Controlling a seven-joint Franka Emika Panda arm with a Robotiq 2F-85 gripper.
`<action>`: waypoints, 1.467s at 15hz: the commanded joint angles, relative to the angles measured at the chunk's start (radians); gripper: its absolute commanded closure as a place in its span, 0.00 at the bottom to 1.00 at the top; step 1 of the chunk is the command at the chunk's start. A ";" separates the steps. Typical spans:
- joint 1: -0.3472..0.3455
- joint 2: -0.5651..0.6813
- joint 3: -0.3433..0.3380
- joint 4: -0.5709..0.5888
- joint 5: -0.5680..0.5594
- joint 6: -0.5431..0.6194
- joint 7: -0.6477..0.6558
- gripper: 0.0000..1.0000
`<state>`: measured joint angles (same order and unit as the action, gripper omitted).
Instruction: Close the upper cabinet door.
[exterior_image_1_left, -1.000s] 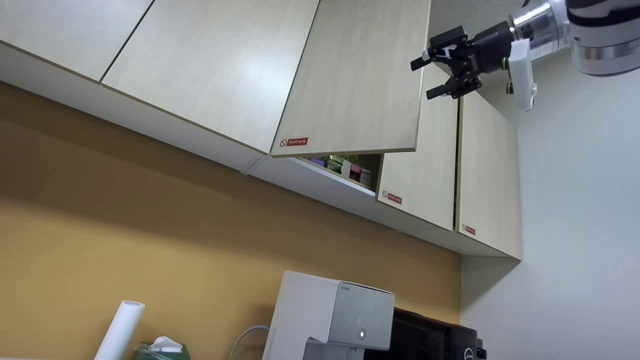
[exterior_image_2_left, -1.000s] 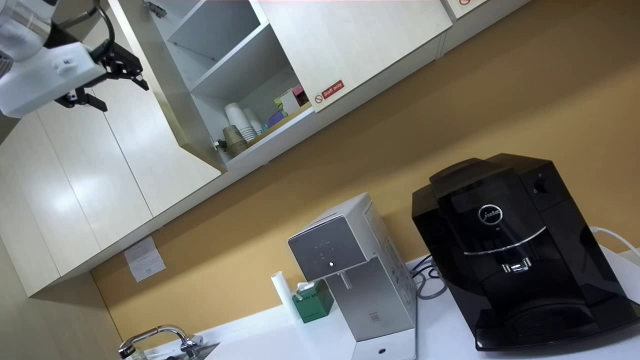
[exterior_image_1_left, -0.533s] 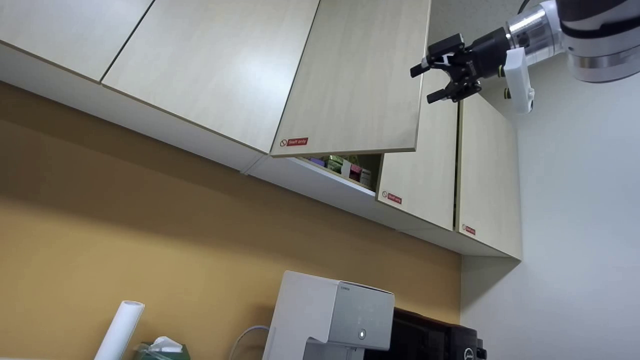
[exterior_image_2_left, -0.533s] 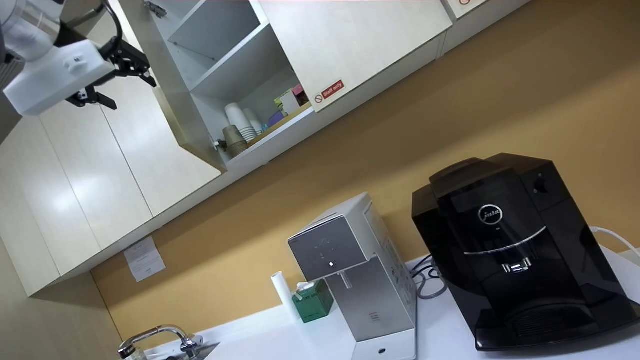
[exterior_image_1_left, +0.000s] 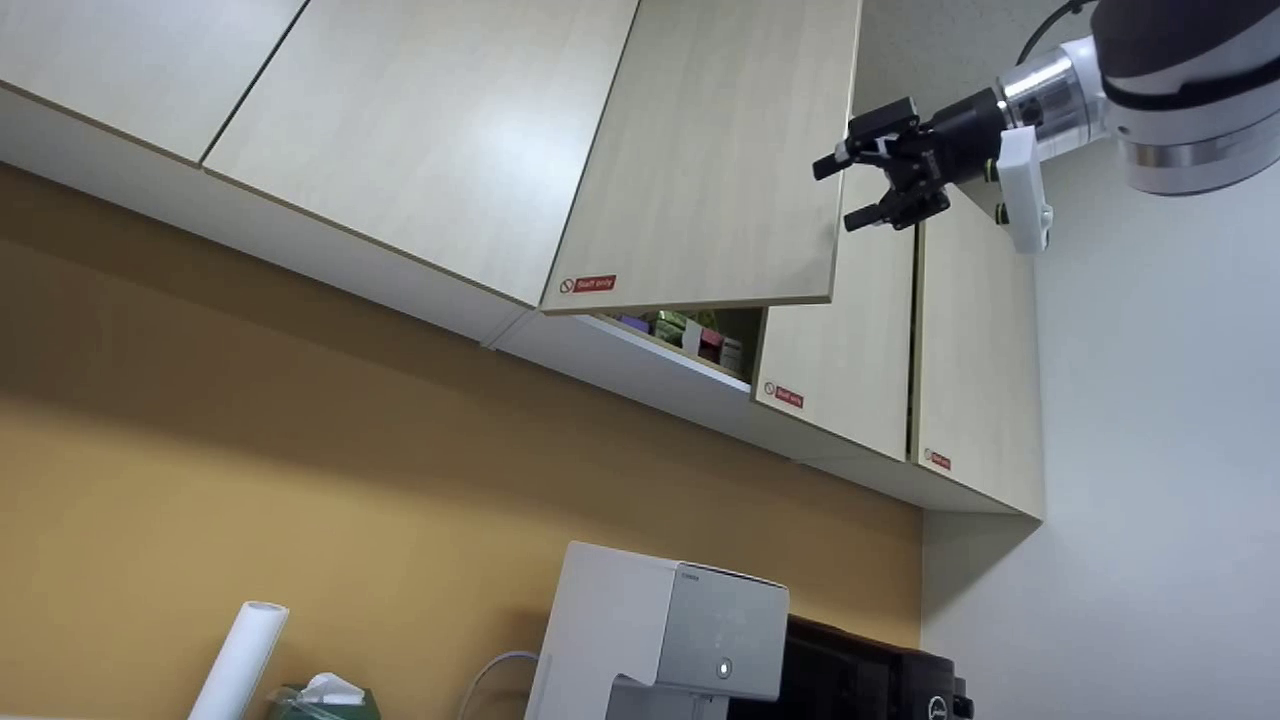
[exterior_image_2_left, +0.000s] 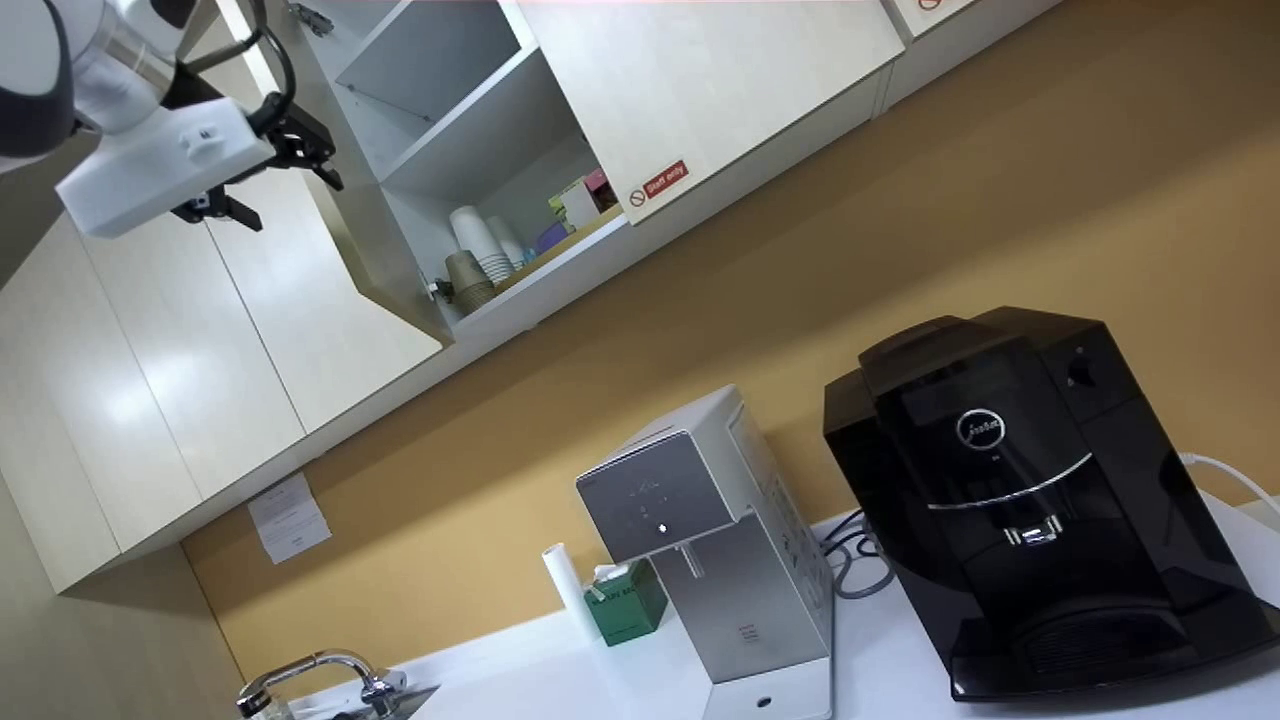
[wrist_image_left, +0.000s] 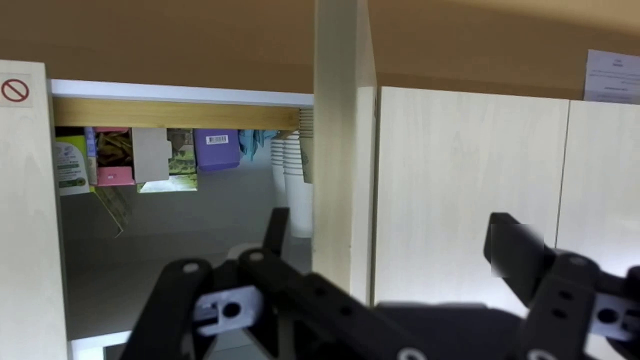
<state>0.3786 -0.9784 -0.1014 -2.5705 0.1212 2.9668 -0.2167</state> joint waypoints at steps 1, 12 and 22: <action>0.057 0.027 -0.041 0.021 -0.007 0.002 0.000 0.25; 0.082 0.039 -0.099 0.026 -0.005 0.026 -0.009 0.97; 0.303 0.086 -0.261 0.150 0.005 -0.065 -0.158 0.94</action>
<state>0.5679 -0.9564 -0.2912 -2.5321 0.1185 2.9466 -0.3263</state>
